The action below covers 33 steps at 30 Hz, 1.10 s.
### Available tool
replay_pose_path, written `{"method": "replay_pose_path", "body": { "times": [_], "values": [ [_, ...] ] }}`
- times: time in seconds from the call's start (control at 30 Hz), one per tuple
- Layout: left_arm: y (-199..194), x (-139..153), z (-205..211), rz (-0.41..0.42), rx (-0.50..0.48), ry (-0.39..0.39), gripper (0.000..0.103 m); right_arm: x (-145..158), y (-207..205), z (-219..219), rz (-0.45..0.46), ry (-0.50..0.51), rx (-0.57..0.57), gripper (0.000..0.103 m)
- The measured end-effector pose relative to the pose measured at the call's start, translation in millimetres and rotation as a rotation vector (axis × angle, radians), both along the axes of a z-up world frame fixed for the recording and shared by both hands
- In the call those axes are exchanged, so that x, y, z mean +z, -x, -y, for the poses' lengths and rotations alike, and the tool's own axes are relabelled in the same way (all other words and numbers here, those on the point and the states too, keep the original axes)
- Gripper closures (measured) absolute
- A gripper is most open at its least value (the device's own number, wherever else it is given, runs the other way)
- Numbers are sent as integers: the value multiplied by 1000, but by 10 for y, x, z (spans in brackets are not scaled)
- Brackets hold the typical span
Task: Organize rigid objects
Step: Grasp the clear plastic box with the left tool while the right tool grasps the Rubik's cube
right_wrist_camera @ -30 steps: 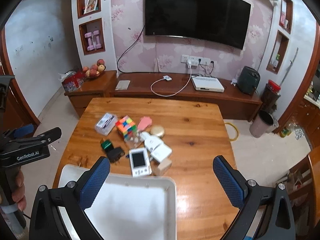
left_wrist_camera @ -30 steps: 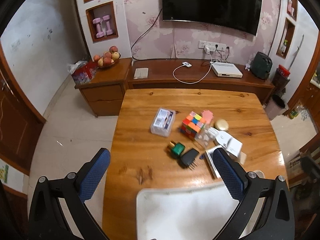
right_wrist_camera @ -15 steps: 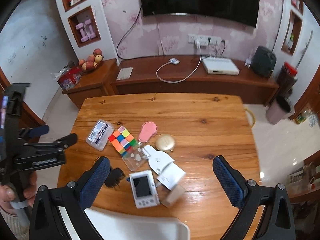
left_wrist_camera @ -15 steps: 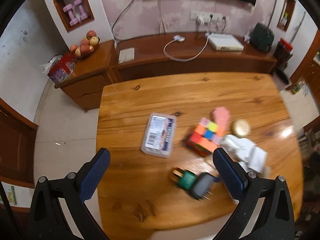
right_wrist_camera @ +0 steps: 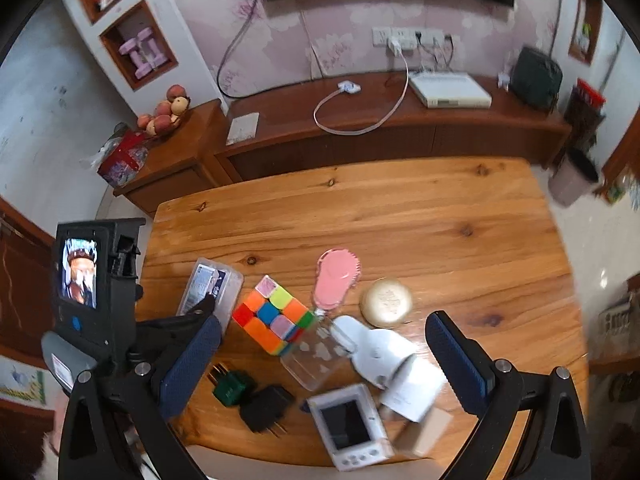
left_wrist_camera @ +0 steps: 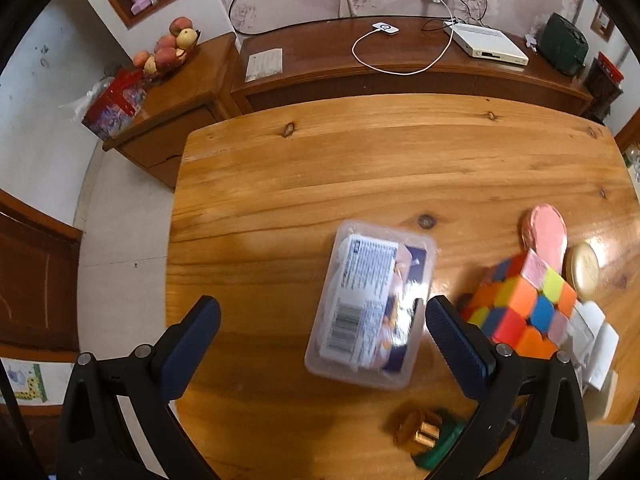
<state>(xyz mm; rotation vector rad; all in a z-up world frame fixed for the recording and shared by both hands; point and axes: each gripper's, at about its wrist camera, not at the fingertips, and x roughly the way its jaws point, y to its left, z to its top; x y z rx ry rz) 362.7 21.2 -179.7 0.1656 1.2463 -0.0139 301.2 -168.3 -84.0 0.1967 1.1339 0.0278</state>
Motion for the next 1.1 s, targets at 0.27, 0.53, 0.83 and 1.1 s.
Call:
{"method": "replay_pose_path", "body": {
  "times": [0.27, 0.53, 0.83, 1.1],
  "values": [
    [-79, -108, -80, -48, 45, 114, 1, -469, -264, -188, -99, -96, -20, 15],
    [-69, -345, -47, -144, 37, 84, 6, -719, -447, -243, -158, -173, -28, 20],
    [-45, -295, -206, -114, 72, 109, 28, -868, -640, -393, -243, -133, 6, 20],
    [37, -286, -286, -99, 79, 105, 29, -1005, -680, -604, -317, -23, 50, 20]
  ]
}}
